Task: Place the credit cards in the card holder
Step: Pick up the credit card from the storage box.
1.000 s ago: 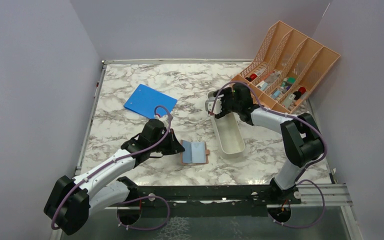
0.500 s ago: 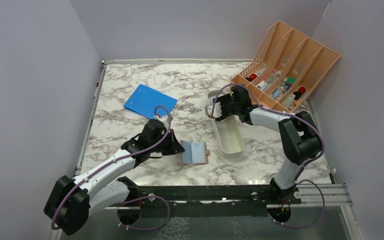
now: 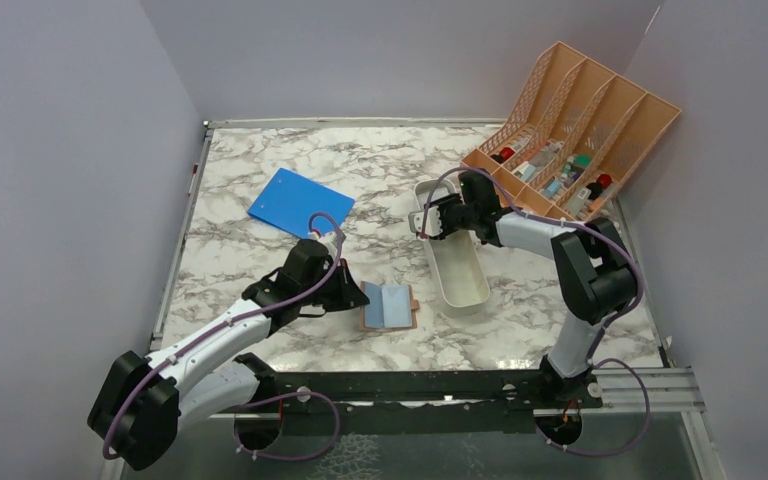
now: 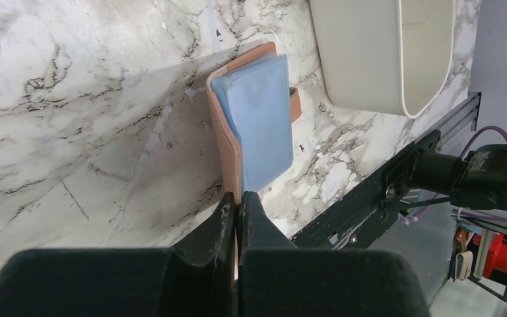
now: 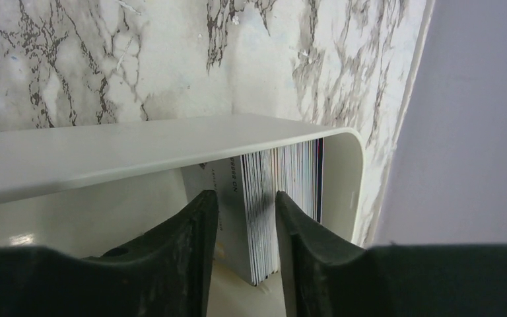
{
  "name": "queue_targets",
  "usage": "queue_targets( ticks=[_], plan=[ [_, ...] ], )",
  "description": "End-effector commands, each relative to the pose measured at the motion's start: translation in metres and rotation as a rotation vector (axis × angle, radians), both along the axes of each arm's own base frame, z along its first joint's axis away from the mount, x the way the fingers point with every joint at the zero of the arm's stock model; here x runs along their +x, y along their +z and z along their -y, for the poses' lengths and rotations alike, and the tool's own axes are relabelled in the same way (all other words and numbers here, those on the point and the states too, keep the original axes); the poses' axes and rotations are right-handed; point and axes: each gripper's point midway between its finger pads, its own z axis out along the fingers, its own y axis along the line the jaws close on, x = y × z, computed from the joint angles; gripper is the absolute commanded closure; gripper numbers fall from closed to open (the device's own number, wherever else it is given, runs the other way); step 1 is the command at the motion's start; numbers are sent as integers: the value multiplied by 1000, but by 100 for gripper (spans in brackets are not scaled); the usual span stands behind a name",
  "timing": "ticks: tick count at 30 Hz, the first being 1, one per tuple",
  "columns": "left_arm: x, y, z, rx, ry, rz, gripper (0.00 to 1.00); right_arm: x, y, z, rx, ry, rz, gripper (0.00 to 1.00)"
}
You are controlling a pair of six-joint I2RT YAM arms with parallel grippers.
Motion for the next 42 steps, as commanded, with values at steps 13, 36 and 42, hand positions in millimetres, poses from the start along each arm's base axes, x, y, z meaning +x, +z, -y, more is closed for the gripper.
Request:
queue_targets(
  ticks=[13, 36, 42],
  plan=[
    [-1, 6, 3, -40, -10, 18, 100, 23, 43, 1, 57, -62, 106, 63],
    [-2, 4, 3, -41, -12, 15, 100, 27, 61, 2, 66, -65, 121, 78],
    [-1, 5, 3, -41, -12, 20, 100, 27, 63, 3, 66, -70, 119, 79]
  ],
)
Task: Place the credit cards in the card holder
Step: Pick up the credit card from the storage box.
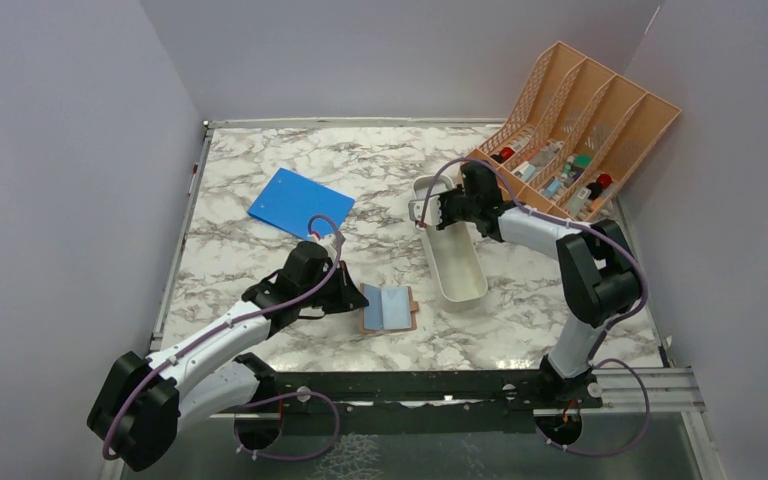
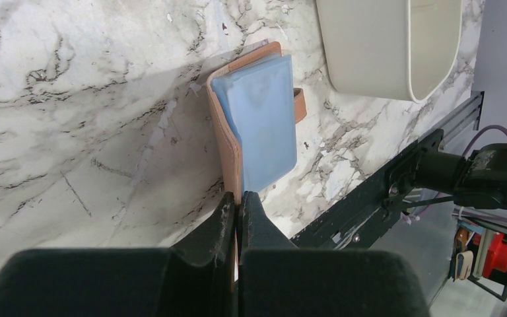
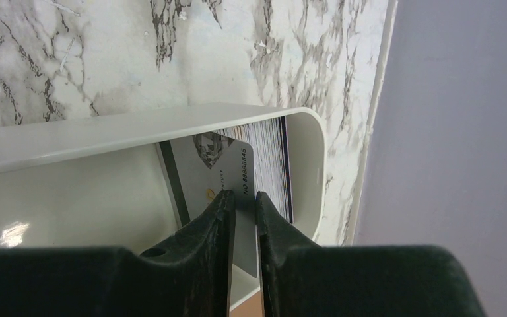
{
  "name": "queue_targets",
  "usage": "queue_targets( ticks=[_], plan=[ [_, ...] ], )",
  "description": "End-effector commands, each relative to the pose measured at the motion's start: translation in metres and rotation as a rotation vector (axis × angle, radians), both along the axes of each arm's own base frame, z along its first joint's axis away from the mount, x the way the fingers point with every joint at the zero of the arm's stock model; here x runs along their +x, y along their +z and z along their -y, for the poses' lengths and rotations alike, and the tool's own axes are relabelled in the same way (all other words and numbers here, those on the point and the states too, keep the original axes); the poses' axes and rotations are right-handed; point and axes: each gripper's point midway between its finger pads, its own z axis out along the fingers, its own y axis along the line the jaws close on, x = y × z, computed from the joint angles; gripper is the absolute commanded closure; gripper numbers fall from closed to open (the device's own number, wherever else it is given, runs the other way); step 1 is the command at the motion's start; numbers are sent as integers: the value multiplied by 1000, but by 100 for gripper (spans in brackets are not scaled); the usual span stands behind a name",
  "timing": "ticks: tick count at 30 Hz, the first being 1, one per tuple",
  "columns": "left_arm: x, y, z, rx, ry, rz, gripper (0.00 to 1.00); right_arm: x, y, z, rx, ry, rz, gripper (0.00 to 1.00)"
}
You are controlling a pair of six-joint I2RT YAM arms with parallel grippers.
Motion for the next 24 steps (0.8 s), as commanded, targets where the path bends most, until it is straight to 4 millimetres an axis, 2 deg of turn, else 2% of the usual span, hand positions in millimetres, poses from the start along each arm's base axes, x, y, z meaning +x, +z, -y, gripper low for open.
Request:
queue_targets(
  ticks=[1, 3, 5, 8, 18, 22, 24],
  plan=[
    [1, 9, 5, -39, -14, 22, 100, 13, 38, 1, 31, -17, 86, 79],
    [1, 8, 4, -38, -14, 20, 100, 12, 37, 2, 24, -18, 80, 82],
    [1, 7, 5, -38, -15, 19, 100, 11, 37, 3, 17, -17, 78, 91],
    [1, 8, 5, -40, -14, 20, 100, 10, 36, 5, 5, -21, 73, 99],
    [-1, 3, 5, -40, -16, 5, 100, -2, 43, 15, -15, -42, 47, 99],
    [-5, 7, 12, -89, -36, -11, 100, -9, 55, 19, 7, -80, 12, 99],
    [-6, 10, 15, -117, -43, -15, 100, -10, 67, 19, 68, -130, -15, 99]
  ],
)
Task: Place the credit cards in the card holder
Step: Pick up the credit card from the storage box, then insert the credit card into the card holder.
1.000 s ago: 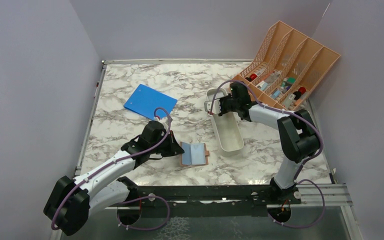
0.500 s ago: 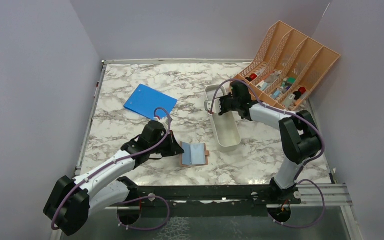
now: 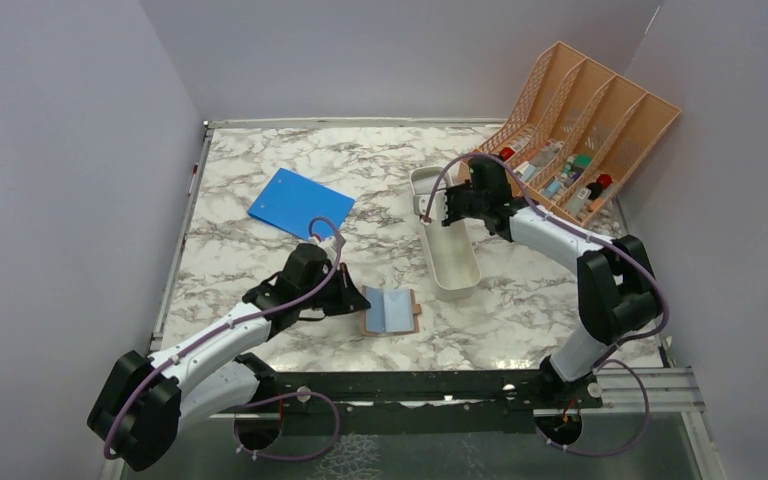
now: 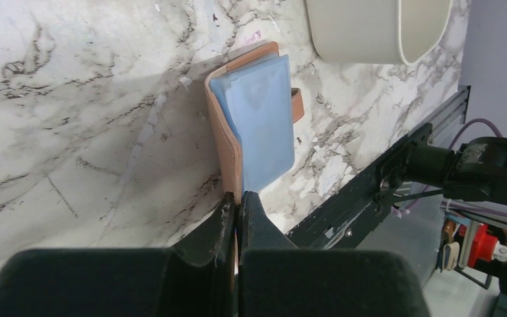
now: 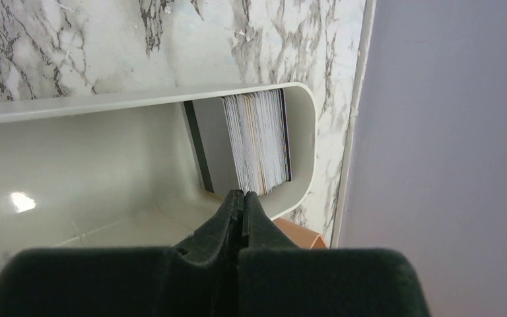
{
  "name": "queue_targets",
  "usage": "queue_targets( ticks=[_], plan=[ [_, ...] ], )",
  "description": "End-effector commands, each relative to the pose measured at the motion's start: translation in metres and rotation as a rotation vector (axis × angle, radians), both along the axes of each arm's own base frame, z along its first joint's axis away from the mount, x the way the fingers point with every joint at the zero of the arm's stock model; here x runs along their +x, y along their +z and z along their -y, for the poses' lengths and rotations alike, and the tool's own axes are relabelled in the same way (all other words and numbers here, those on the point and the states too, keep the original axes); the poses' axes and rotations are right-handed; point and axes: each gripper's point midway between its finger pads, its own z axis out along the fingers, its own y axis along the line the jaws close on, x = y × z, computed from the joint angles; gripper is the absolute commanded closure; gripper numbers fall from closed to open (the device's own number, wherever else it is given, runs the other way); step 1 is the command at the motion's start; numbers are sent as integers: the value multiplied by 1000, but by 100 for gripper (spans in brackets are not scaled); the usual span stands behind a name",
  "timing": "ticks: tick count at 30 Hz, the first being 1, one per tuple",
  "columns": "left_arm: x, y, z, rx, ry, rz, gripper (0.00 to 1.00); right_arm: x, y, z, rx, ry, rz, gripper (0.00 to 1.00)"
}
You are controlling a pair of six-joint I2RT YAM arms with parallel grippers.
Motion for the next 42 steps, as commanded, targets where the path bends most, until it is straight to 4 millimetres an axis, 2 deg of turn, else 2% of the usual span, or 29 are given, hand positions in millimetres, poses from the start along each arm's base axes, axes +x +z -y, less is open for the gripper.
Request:
queue_targets(
  ticks=[1, 5, 10, 14, 16, 19, 24, 27, 30, 32, 35, 39, 42],
  plan=[
    [-4, 14, 14, -110, -37, -5, 100, 3, 45, 7, 127, -137, -35, 99],
    [-9, 16, 21, -169, -54, -30, 100, 0, 69, 11, 291, -312, -149, 99],
    [-11, 9, 21, -194, -36, -50, 100, -20, 88, 11, 480, -491, -326, 99],
    [-16, 3, 22, -228, -30, -76, 100, -56, 105, -1, 691, -551, -535, 99],
    [-17, -1, 22, -224, -29, -90, 99, -82, 110, -13, 769, -534, -676, 97],
    [-19, -13, 16, -170, -14, -118, 91, -117, 115, -25, 861, -514, -856, 96],
    [-16, -23, 2, -85, 30, -98, 78, -165, 119, -30, 1009, -538, -1059, 99],
    [-15, -26, -2, -50, 35, -88, 80, -193, 108, -34, 1035, -573, -1171, 99],
    [-20, -27, 1, -63, 4, -99, 95, -213, 91, -32, 1040, -656, -1249, 99],
    [-23, -28, 2, -71, -5, -116, 100, -229, 70, -33, 1053, -722, -1338, 99],
    [-27, -29, 2, -90, 0, -133, 100, -260, 50, -49, 1032, -728, -1471, 99],
    [-33, -31, 2, -120, 18, -167, 100, -298, 11, -75, 931, -809, -1514, 99],
    [-36, -39, -1, -96, 15, -185, 100, -313, -11, -89, 884, -854, -1530, 99]
  ],
)
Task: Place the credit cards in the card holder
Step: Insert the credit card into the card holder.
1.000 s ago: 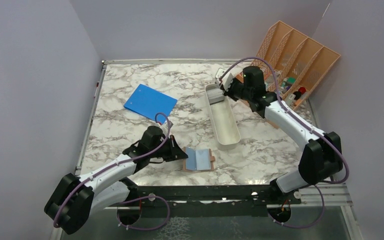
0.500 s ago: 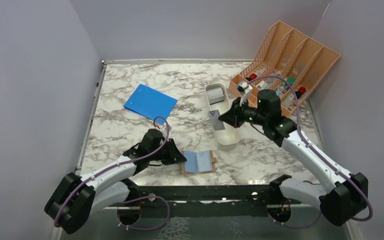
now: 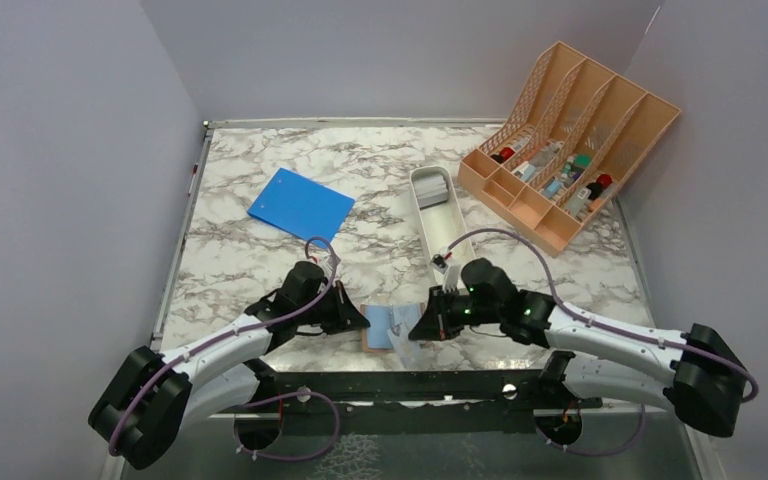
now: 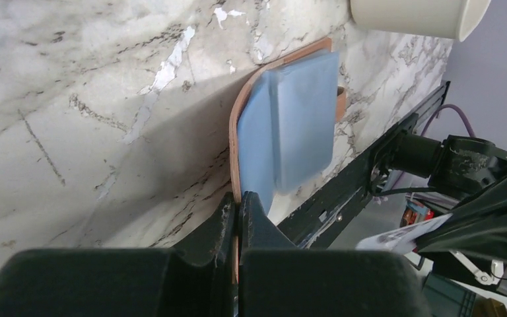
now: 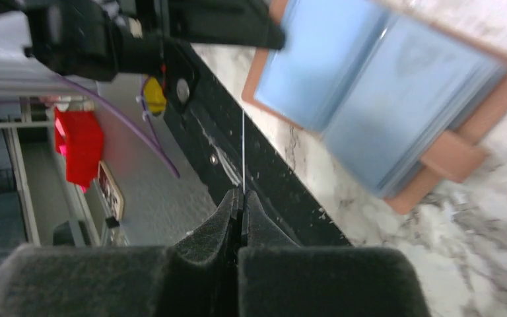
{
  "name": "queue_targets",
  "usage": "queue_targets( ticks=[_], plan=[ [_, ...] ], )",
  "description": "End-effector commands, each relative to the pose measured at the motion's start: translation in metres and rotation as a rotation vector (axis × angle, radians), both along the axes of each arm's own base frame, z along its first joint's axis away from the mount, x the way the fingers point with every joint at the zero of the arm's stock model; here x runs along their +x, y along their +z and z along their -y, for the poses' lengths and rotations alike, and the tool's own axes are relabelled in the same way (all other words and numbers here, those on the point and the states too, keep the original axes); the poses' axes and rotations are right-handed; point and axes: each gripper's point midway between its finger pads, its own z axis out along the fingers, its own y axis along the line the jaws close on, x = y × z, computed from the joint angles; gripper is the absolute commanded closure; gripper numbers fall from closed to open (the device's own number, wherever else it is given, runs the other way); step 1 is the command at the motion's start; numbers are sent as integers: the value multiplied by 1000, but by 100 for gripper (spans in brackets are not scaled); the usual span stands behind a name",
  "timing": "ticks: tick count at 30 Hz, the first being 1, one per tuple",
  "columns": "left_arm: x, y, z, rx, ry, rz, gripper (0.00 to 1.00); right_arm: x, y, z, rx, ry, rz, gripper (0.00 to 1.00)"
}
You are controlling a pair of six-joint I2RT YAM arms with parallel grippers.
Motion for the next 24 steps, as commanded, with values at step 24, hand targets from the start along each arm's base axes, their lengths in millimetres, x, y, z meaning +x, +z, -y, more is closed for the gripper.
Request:
queue_targets(
  ticks=[24],
  plan=[
    [-17, -27, -10, 123, -67, -106, 98, 29, -75, -3, -120, -419, -87, 99]
  ],
)
